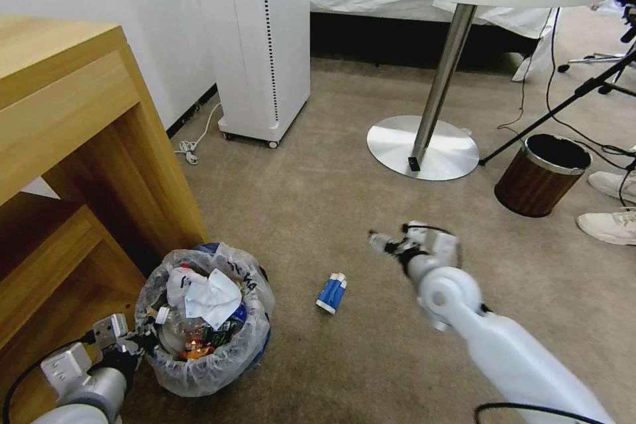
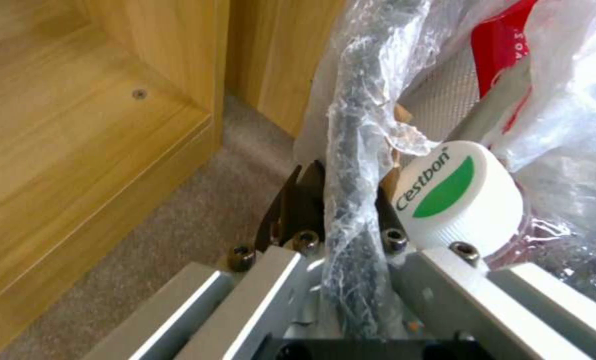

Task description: Pick up the trash bin and place the garbage on the floor into it.

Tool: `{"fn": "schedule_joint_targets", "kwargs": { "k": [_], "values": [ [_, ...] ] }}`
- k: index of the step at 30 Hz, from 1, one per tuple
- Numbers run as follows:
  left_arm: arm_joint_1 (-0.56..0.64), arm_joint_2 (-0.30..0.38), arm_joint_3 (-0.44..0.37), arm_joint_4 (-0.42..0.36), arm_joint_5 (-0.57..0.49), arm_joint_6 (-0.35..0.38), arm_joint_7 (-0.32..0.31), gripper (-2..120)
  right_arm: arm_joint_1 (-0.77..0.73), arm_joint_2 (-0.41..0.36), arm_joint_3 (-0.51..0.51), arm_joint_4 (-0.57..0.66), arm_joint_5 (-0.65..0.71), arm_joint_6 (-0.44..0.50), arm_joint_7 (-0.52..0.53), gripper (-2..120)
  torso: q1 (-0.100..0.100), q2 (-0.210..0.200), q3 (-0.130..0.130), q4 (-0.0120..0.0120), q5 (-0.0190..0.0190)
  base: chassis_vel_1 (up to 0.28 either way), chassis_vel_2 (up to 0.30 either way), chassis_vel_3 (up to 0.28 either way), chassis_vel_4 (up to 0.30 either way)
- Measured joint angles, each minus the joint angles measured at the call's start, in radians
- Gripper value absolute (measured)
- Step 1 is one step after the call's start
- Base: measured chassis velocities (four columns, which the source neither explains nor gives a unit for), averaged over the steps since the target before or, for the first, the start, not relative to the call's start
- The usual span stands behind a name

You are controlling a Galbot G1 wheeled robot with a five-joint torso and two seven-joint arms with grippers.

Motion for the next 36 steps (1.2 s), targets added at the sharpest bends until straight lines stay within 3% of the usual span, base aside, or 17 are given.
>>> {"fn": "schedule_joint_targets", "kwargs": {
  "k": [11, 26, 31, 36],
  "values": [
    [-0.007, -0.012, -0.004, 0.019, 0.008, 0.000, -0.001, 1, 0.072, 0.185, -0.095, -0.291, -0.028, -0.006, -0.015, 100, 0.000, 0.000, 0.000, -0.0002, -0.0002, 0.000, 0.000, 0.000, 0.000],
    [-0.010, -0.016, -0.007, 0.022, 0.007, -0.007, -0.002, 1, 0.072, 0.272, -0.159, -0.471, -0.137, 0.017, -0.059, 97, 0.000, 0.000, 0.000, -0.0002, 0.0000, 0.000, 0.000, 0.000, 0.000],
    [-0.007, -0.019, -0.007, 0.022, 0.007, -0.008, -0.001, 1, 0.077, 0.285, -0.165, -0.510, -0.160, 0.029, -0.068, 89, 0.000, 0.000, 0.000, -0.0002, 0.0001, 0.000, 0.000, 0.000, 0.000],
    [-0.005, -0.019, -0.010, 0.021, 0.007, -0.012, 0.000, 1, 0.081, 0.282, -0.170, -0.521, -0.187, 0.040, -0.082, 68, 0.000, 0.000, 0.000, -0.0003, 0.0000, 0.000, 0.000, 0.000, 0.000]
  ]
}}
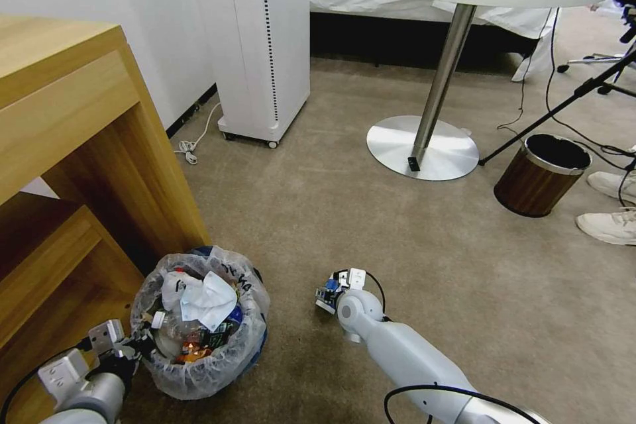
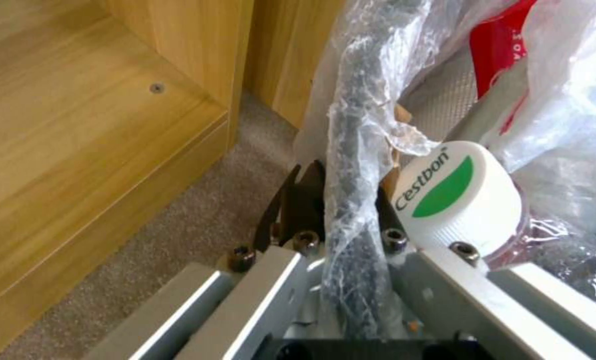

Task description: Pick up the trash bin and place the garbage on the floor into it.

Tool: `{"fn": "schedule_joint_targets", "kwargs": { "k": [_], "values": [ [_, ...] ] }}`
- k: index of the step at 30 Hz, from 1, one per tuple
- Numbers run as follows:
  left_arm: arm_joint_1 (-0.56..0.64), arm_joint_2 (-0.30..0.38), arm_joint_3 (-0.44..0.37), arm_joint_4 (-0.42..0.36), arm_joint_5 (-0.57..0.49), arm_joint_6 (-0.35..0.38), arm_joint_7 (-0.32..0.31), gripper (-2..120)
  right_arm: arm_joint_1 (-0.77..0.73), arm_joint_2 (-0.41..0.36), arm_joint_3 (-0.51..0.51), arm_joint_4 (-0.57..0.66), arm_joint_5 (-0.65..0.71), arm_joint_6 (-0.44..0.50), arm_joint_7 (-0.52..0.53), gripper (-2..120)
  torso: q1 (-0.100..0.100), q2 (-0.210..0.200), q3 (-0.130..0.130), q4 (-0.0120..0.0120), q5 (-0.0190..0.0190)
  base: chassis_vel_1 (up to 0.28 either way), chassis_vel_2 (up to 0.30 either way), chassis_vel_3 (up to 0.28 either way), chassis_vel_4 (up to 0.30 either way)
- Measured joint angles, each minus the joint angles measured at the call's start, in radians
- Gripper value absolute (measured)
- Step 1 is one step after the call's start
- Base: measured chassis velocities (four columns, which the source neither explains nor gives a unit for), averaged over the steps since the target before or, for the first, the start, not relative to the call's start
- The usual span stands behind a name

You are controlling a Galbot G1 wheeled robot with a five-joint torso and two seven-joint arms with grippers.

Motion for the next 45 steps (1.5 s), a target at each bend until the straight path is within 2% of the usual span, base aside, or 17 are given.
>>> {"fn": "schedule_joint_targets", "kwargs": {
  "k": [2, 5, 11, 13, 15, 17, 19, 21, 25, 28, 29, 32, 33, 36, 40, 44, 45],
  "values": [
    [0.000, 0.000, 0.000, 0.000, 0.000, 0.000, 0.001, 1, 0.000, -0.002, -0.002, -0.004, -0.007, 0.004, -0.005, 65, 0.000, 0.000, 0.000, 0.0000, 0.0000, 0.000, 0.000, 0.000, 0.000],
    [-0.001, -0.003, 0.004, 0.003, 0.003, -0.003, 0.002, 1, 0.000, -0.008, -0.008, -0.020, -0.035, 0.017, -0.022, 48, 0.000, 0.000, 0.000, 0.0000, 0.0000, 0.000, 0.000, 0.000, 0.000],
    [0.001, -0.003, 0.007, 0.007, 0.006, -0.008, 0.005, 1, -0.001, -0.015, -0.018, -0.033, -0.063, 0.033, -0.046, 26, 0.000, 0.000, 0.000, 0.0001, 0.0002, 0.000, 0.000, 0.000, 0.000],
    [0.001, -0.003, 0.008, 0.007, 0.007, -0.008, 0.005, 1, -0.001, -0.016, -0.019, -0.033, -0.065, 0.034, -0.047, 25, 0.000, 0.000, 0.000, 0.0001, 0.0002, 0.000, 0.000, 0.000, 0.000],
    [0.002, -0.004, 0.010, 0.010, 0.008, -0.010, 0.008, 1, -0.006, -0.022, -0.027, -0.034, -0.085, 0.050, -0.060, 13, 0.000, 0.000, 0.000, 0.0001, 0.0001, 0.000, 0.000, 0.000, 0.000],
    [0.002, -0.004, 0.010, 0.010, 0.008, -0.010, 0.009, 1, -0.007, -0.025, -0.027, -0.033, -0.087, 0.052, -0.063, 11, 0.000, 0.000, 0.000, 0.0001, 0.0001, 0.000, 0.000, 0.000, 0.000],
    [-0.001, -0.001, 0.009, 0.012, 0.008, -0.010, 0.010, 1, -0.015, -0.043, -0.031, -0.005, -0.094, 0.070, -0.081, 0, 0.000, 0.000, 0.000, 0.0000, 0.0001, 0.000, 0.000, 0.000, 0.000],
    [-0.001, 0.000, 0.009, 0.012, 0.008, -0.010, 0.010, 1, -0.017, -0.048, -0.031, 0.003, -0.095, 0.073, -0.085, 0, 0.000, 0.000, 0.000, 0.0000, 0.0002, 0.000, 0.000, 0.000, 0.000],
    [-0.006, 0.005, 0.008, 0.014, 0.005, -0.010, 0.010, 1, -0.048, -0.130, -0.023, 0.138, -0.092, 0.119, -0.143, 0, 0.000, 0.000, 0.000, 0.0001, 0.0004, 0.000, 0.000, 0.000, 0.000],
    [-0.009, 0.011, 0.006, 0.014, 0.002, -0.010, 0.010, 1, -0.071, -0.283, -0.005, 0.323, -0.091, 0.177, -0.207, 0, 0.000, 0.000, 0.000, -0.0006, -0.0003, 0.000, 0.000, 0.000, 0.000],
    [-0.009, 0.011, 0.006, 0.014, 0.002, -0.010, 0.010, 1, -0.071, -0.283, -0.005, 0.323, -0.091, 0.177, -0.207, 0, 0.000, 0.000, 0.000, -0.0006, -0.0003, 0.000, 0.000, 0.000, 0.000],
    [-0.010, 0.007, 0.009, 0.010, 0.002, -0.009, 0.010, 1, -0.028, -0.397, -0.025, 0.559, -0.086, 0.225, -0.265, 0, 0.000, 0.000, 0.000, -0.0003, 0.0000, 0.000, 0.000, 0.000, 0.000],
    [-0.010, 0.007, 0.009, 0.010, 0.002, -0.009, 0.010, 1, -0.028, -0.397, -0.025, 0.559, -0.086, 0.225, -0.265, 0, 0.000, 0.000, 0.000, -0.0003, 0.0000, 0.000, 0.000, 0.000, 0.000],
    [-0.008, -0.001, 0.011, -0.003, 0.004, -0.007, 0.009, 1, 0.071, -0.465, -0.101, 0.748, -0.061, 0.260, -0.325, 0, 0.000, 0.000, 0.000, 0.0002, 0.0002, 0.000, 0.000, 0.000, 0.000],
    [-0.004, -0.005, 0.012, -0.011, 0.006, -0.005, 0.008, 1, 0.143, -0.486, -0.172, 0.831, -0.042, 0.277, -0.356, 0, 0.000, 0.000, 0.000, 0.0001, 0.0001, 0.000, 0.000, 0.000, 0.000],
    [0.001, -0.003, 0.012, -0.033, 0.006, 0.001, 0.004, 1, 0.350, -0.495, -0.390, 0.955, 0.032, 0.258, -0.378, 0, 0.000, 0.000, 0.000, -0.0001, 0.0003, 0.000, 0.000, 0.000, 0.000],
    [0.001, -0.003, 0.012, -0.033, 0.006, 0.001, 0.004, 1, 0.350, -0.495, -0.390, 0.955, 0.032, 0.258, -0.378, 0, 0.000, 0.000, 0.000, -0.0001, 0.0003, 0.000, 0.000, 0.000, 0.000]
  ]
}}
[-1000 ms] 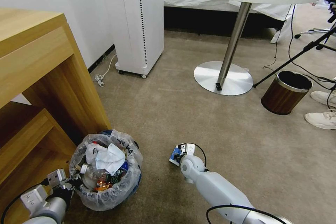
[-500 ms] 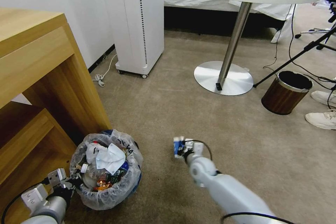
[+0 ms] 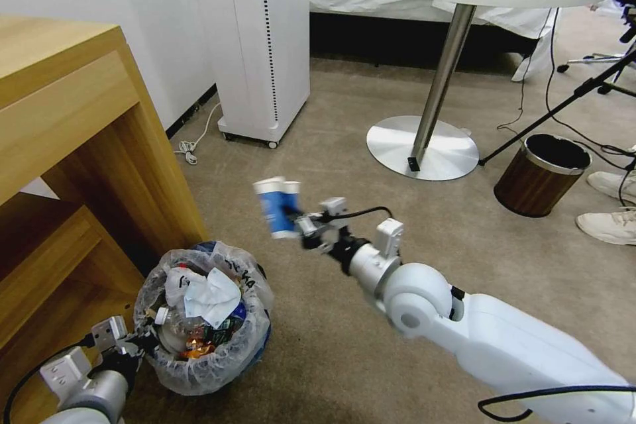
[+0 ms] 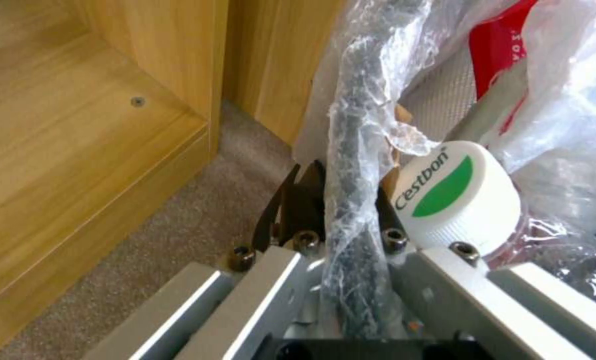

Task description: Pick up the trash bin and place the garbage on the floor into it.

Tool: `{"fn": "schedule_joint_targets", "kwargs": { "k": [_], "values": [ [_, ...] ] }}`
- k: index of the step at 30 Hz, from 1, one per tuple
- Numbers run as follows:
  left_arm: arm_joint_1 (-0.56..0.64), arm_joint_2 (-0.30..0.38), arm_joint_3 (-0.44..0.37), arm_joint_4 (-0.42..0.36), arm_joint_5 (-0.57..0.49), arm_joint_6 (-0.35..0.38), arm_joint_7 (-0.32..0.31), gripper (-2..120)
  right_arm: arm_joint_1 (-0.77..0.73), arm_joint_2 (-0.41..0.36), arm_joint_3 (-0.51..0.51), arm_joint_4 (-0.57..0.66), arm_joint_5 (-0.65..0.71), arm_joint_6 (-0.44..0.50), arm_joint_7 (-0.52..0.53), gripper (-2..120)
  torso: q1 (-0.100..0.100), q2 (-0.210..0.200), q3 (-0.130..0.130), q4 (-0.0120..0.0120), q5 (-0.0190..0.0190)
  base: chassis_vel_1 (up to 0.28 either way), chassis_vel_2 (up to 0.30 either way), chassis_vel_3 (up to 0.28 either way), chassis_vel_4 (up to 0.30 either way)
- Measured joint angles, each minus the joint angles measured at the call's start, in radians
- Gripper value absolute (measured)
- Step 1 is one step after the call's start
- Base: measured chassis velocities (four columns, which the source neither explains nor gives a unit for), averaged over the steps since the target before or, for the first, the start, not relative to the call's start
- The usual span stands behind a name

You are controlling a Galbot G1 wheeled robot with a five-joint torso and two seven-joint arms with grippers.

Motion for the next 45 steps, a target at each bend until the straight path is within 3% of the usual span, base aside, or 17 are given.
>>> {"fn": "schedule_joint_targets", "kwargs": {
  "k": [3, 10, 24, 29, 45],
  "values": [
    [0.006, -0.002, -0.001, -0.015, 0.000, 0.003, -0.001, 1, 0.161, 0.029, -0.166, 0.017, 0.054, -0.023, 0.027, 0, 0.000, 0.000, 0.000, 0.0003, -0.0006, 0.000, 0.000, 0.000, 0.000],
    [0.020, -0.009, -0.004, -0.043, -0.001, 0.004, -0.002, 1, 0.267, 0.111, -0.339, -0.071, 0.152, -0.069, 0.116, 0, 0.000, 0.000, 0.000, 0.0001, -0.0004, 0.000, 0.000, 0.000, 0.000],
    [0.030, -0.013, -0.005, -0.059, -0.002, 0.000, 0.003, 1, 0.275, 0.306, -0.426, -0.252, 0.189, -0.102, 0.192, 0, 0.000, 0.000, 0.000, 0.0002, -0.0004, 0.000, 0.000, 0.000, 0.000],
    [0.026, -0.011, -0.003, -0.059, -0.004, -0.001, 0.005, 1, 0.291, 0.365, -0.431, -0.257, 0.275, -0.186, 0.280, 0, 0.000, 0.000, 0.000, 0.0001, -0.0005, 0.000, 0.000, 0.000, 0.000],
    [0.013, 0.008, 0.008, -0.038, -0.011, -0.007, 0.014, 1, 0.273, 0.426, -0.423, -0.343, 0.334, -0.336, 0.436, 0, 0.000, 0.000, 0.000, 0.0000, -0.0003, 0.000, 0.000, 0.000, 0.000]
  ]
}}
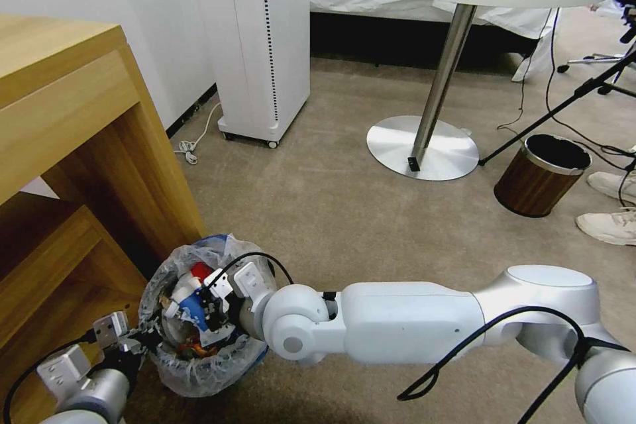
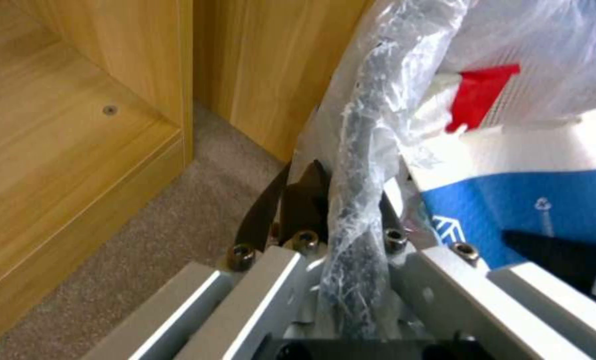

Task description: Pick up the trash bin and place the garbage on the floor into it.

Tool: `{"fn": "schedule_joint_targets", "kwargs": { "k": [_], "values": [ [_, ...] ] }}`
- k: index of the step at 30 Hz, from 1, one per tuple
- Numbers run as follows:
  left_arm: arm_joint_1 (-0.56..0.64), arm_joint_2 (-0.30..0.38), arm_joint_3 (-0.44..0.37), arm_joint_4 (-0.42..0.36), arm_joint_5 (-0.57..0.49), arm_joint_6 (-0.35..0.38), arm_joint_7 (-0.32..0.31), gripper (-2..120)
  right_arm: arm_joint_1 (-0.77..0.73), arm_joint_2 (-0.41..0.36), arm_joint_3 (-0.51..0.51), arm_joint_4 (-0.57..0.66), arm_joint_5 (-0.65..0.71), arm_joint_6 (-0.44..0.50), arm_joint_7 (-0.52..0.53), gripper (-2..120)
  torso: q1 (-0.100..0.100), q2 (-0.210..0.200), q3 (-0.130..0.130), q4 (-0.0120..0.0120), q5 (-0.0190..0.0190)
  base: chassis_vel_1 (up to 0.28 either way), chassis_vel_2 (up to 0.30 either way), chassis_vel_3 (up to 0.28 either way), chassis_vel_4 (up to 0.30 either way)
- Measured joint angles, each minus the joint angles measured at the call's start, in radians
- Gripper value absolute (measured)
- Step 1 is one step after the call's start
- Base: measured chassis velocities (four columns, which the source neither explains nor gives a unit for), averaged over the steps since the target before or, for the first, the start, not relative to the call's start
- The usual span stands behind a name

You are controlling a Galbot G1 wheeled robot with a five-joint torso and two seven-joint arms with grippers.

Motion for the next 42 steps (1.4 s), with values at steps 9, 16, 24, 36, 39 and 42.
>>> {"fn": "schedule_joint_targets", "kwargs": {
  "k": [9, 16, 24, 36, 39, 42],
  "values": [
    [-0.010, 0.005, 0.002, 0.014, -0.002, -0.004, 0.001, 1, -0.006, -0.016, 0.016, 0.029, -0.014, 0.012, -0.020, 16, 0.000, 0.000, 0.000, 0.0000, 0.0001, 0.000, 0.000, 0.000, 0.000],
    [-0.014, 0.004, 0.005, 0.018, -0.001, -0.004, 0.002, 1, -0.008, -0.050, 0.026, 0.070, -0.036, 0.028, -0.037, 42, 0.000, 0.000, 0.000, 0.0000, 0.0001, 0.000, 0.000, 0.000, 0.000],
    [-0.008, 0.007, 0.000, 0.018, 0.000, -0.003, 0.002, 1, -0.011, -0.100, 0.067, 0.140, -0.074, 0.053, -0.064, 71, 0.000, 0.000, 0.000, 0.0001, 0.0002, 0.000, 0.000, 0.000, 0.000],
    [0.015, 0.027, -0.021, 0.027, -0.024, 0.008, -0.017, 1, -0.032, -0.236, 0.221, 0.287, -0.149, 0.154, -0.159, 100, 0.000, 0.000, 0.000, 0.0000, 0.0004, 0.000, 0.000, 0.000, 0.000],
    [0.026, 0.037, -0.027, 0.026, -0.050, 0.033, -0.038, 1, -0.046, -0.278, 0.306, 0.317, -0.152, 0.166, -0.168, 100, 0.000, 0.000, 0.000, 0.0001, 0.0001, 0.000, 0.000, 0.000, 0.000],
    [0.032, 0.041, -0.031, 0.022, -0.068, 0.045, -0.052, 1, -0.055, -0.296, 0.349, 0.326, -0.153, 0.171, -0.178, 100, 0.000, 0.000, 0.000, 0.0000, 0.0002, 0.000, 0.000, 0.000, 0.000]
  ]
}}
